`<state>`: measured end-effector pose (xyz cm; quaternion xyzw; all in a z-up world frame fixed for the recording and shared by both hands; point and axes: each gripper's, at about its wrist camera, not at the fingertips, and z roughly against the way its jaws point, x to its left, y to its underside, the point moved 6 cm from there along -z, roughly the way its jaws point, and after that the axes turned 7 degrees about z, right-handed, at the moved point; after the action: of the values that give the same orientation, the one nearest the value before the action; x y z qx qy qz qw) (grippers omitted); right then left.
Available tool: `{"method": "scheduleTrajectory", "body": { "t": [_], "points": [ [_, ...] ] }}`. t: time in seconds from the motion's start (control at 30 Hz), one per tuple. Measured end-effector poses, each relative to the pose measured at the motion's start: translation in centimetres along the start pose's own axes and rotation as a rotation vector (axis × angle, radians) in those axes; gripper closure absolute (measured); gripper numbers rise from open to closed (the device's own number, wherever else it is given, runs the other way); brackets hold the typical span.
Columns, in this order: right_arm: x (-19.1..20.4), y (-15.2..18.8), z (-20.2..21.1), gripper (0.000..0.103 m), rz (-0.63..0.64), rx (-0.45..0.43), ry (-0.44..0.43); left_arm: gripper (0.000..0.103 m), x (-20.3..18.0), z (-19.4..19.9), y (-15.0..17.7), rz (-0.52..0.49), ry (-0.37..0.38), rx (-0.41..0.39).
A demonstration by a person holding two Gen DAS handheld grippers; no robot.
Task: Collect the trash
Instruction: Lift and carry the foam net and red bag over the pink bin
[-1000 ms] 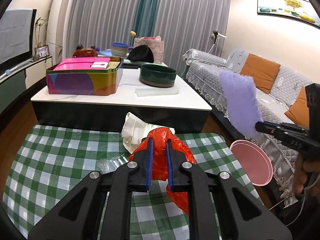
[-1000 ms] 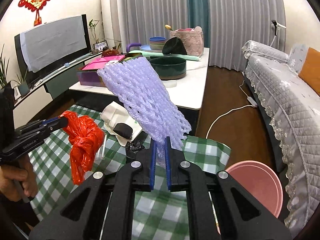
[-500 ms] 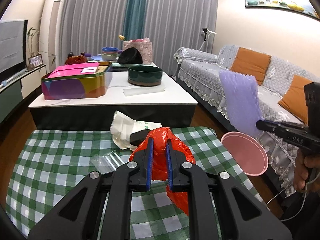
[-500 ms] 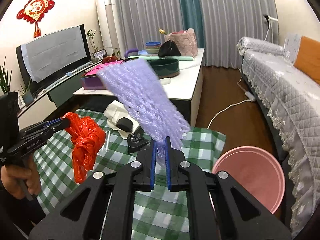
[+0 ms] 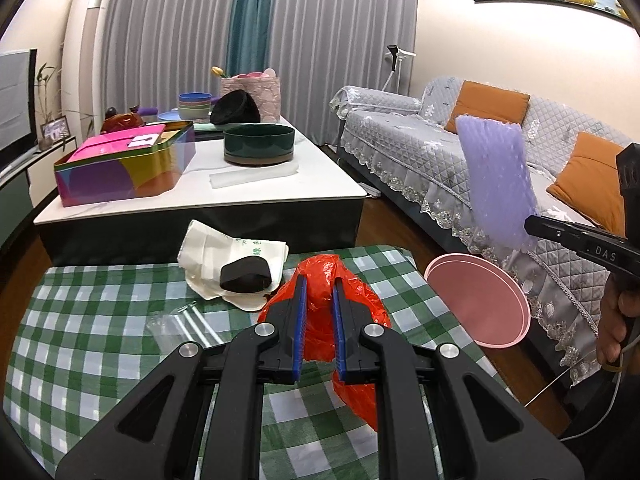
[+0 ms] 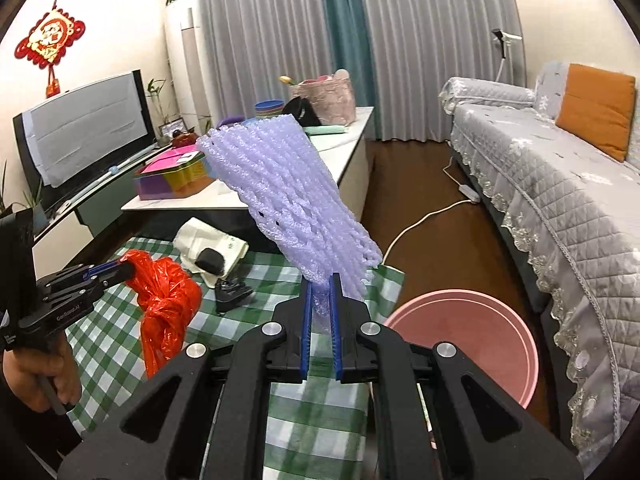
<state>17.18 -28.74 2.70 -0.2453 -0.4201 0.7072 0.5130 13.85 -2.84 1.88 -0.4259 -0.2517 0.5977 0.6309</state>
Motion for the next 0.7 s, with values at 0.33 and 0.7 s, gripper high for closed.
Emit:
{"method": "scheduleTrajectory", "body": {
  "t": [0.33, 0.7],
  "points": [
    [-2.9, -0.3, 1.0, 0.094, -0.035, -0.019, 0.085, 0.091, -1.2, -0.7, 0.0, -0.005, 0.019, 0.002],
    [-6.1, -0.3, 1.5, 0.094, -0.080, -0.012, 0.161, 0.091, -2.9, -1.5, -0.2, -0.013, 0.044, 0.012]
  ]
}}
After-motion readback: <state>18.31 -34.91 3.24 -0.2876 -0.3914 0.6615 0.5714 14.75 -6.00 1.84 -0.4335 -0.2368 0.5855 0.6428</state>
